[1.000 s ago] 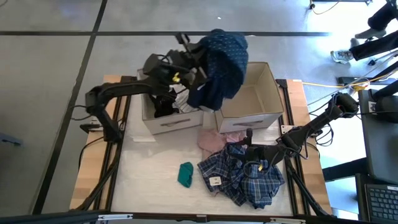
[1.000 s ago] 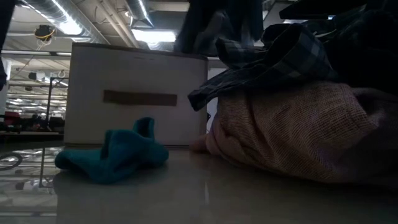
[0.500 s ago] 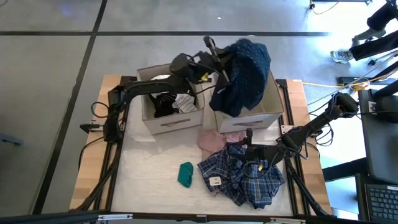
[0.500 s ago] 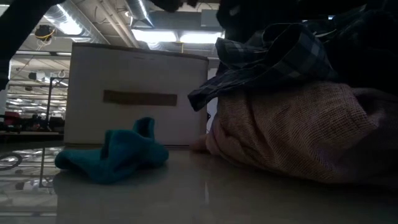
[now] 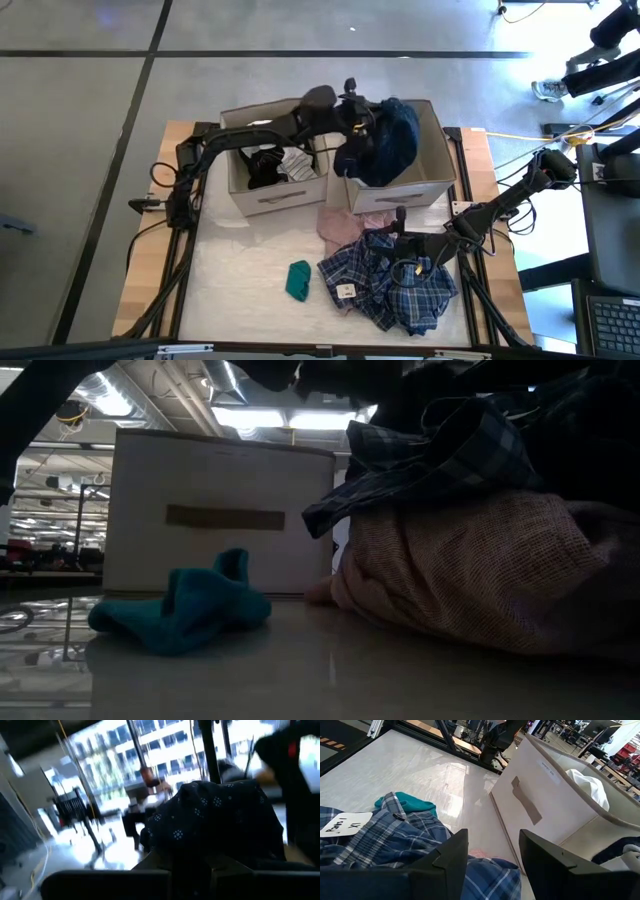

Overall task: Sort clothes
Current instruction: Put the dark blue polo shirt into the right laundry organizer, then put the blue polo shirt into the right laundry organizer

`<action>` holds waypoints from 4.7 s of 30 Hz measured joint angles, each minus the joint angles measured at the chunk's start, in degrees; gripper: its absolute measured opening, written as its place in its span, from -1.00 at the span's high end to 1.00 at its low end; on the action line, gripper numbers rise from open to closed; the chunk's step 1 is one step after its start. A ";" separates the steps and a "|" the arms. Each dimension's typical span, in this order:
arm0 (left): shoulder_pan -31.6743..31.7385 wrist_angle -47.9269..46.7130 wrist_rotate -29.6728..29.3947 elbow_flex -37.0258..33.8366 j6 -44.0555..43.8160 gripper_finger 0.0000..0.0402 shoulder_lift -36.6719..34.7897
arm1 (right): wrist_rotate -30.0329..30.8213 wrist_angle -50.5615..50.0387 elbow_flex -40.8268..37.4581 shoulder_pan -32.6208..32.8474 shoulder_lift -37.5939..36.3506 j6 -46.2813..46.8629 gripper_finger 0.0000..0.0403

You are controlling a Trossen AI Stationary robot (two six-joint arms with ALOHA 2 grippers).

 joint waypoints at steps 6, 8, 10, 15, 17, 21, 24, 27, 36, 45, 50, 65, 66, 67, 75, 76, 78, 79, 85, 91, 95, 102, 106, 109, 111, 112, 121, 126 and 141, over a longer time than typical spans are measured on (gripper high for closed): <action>0.12 -11.58 -0.04 0.00 0.98 0.90 -0.02 | -0.02 -0.01 -0.01 0.01 0.00 0.04 0.11; 0.12 -14.01 -0.04 0.00 -0.72 0.90 -0.02 | -0.02 -0.01 0.01 0.01 0.00 0.08 0.11; 0.10 -15.73 -0.04 0.00 -1.80 0.90 -0.02 | -0.02 -0.01 0.00 0.01 0.00 0.11 0.11; 0.10 -17.99 -0.53 0.00 -3.05 0.76 -0.03 | -0.02 0.01 0.01 -0.01 0.00 0.13 0.11; 0.10 -18.51 -0.60 0.00 -2.89 0.64 -0.04 | -0.02 0.01 0.01 0.01 0.00 0.13 0.11; 0.01 -19.41 -0.72 0.00 -1.65 0.37 -0.46 | -0.03 0.00 -0.01 0.00 0.00 0.13 0.11; -0.66 -21.03 -3.39 0.00 1.32 0.23 -2.61 | -0.04 -0.08 0.01 0.00 0.00 0.13 0.11; -1.75 -22.74 -6.99 0.09 4.13 0.16 -6.26 | -0.03 -0.35 -0.01 0.00 0.00 0.15 0.11; -6.69 -42.97 -8.28 0.09 3.38 0.18 -12.66 | -0.04 -1.62 0.01 0.01 0.00 0.15 0.11; -11.60 -50.58 -12.70 -6.67 -0.82 0.21 -12.00 | -0.04 -1.39 -0.01 0.01 0.00 0.15 0.11; -12.60 -46.58 -16.57 -10.71 -0.19 0.21 -12.00 | -0.04 -1.23 -0.01 0.01 0.00 0.15 0.11; -9.96 -40.33 -18.57 -15.77 1.21 0.35 -11.38 | -0.02 -1.17 -0.01 -0.01 0.00 0.15 0.11; -10.02 -39.92 -18.19 -15.80 1.50 0.41 -11.37 | -0.03 -1.17 -0.01 0.01 0.00 0.13 0.11; -10.07 -39.49 -17.82 -15.82 2.02 0.48 -11.37 | -0.02 -1.15 -0.01 -0.01 0.00 0.15 0.11; -10.09 -37.89 -14.99 -15.87 3.87 0.97 -11.39 | -0.02 -1.16 -0.01 0.01 0.00 0.13 0.11; -10.09 -37.79 -14.99 -15.87 3.95 0.97 -11.39 | -0.02 -1.15 -0.01 0.00 0.00 0.13 0.11; -10.09 -37.16 -15.04 -15.87 3.92 0.97 -11.39 | -0.02 -1.17 -0.01 -0.01 0.00 0.13 0.11; -10.09 -36.75 -15.04 -15.87 3.93 0.98 -11.39 | -0.02 -1.17 -0.01 0.00 0.00 0.13 0.11; -10.70 -35.66 -16.02 -14.55 5.58 0.99 -11.41 | -0.02 -1.17 0.00 0.01 0.00 0.13 0.11; -11.31 -33.53 -19.17 -11.98 8.11 1.00 -11.82 | -0.02 -1.19 -0.01 -0.01 0.00 0.13 0.11; -10.96 -33.83 -19.29 -11.56 8.06 0.99 -11.82 | -0.02 -1.21 0.00 0.00 0.00 0.13 0.11; -11.60 -35.96 -19.89 -11.56 1.64 0.86 -12.53 | -0.02 -1.31 -0.01 0.00 0.00 0.12 0.11; -12.12 -40.74 -20.79 -11.54 -1.59 0.69 -12.79 | -0.02 -1.59 -0.01 -0.01 0.00 0.11 0.11; -12.10 -44.34 -20.81 -11.56 -5.34 0.54 -12.67 | -0.02 -1.58 0.00 0.01 0.00 0.11 0.11; -12.08 -45.24 -20.82 -11.82 -7.19 0.45 -12.45 | -0.02 -1.54 0.00 0.00 0.00 0.11 0.11; -12.03 -46.11 -20.81 -11.92 -7.96 0.41 -12.37 | -0.02 -1.56 -0.01 -0.01 0.00 0.11 0.11; -11.77 -45.59 -20.79 -11.93 -9.47 0.24 -10.47 | -0.02 -1.18 0.01 0.00 0.02 0.11 0.11; -11.27 -43.75 -20.78 -11.96 -9.25 0.25 -9.07 | -0.02 -1.20 -0.01 0.01 0.00 0.11 0.11; -10.29 -40.78 -21.70 -12.00 -6.46 0.74 -8.66 | -0.02 -1.17 -0.01 0.01 0.02 0.11 0.11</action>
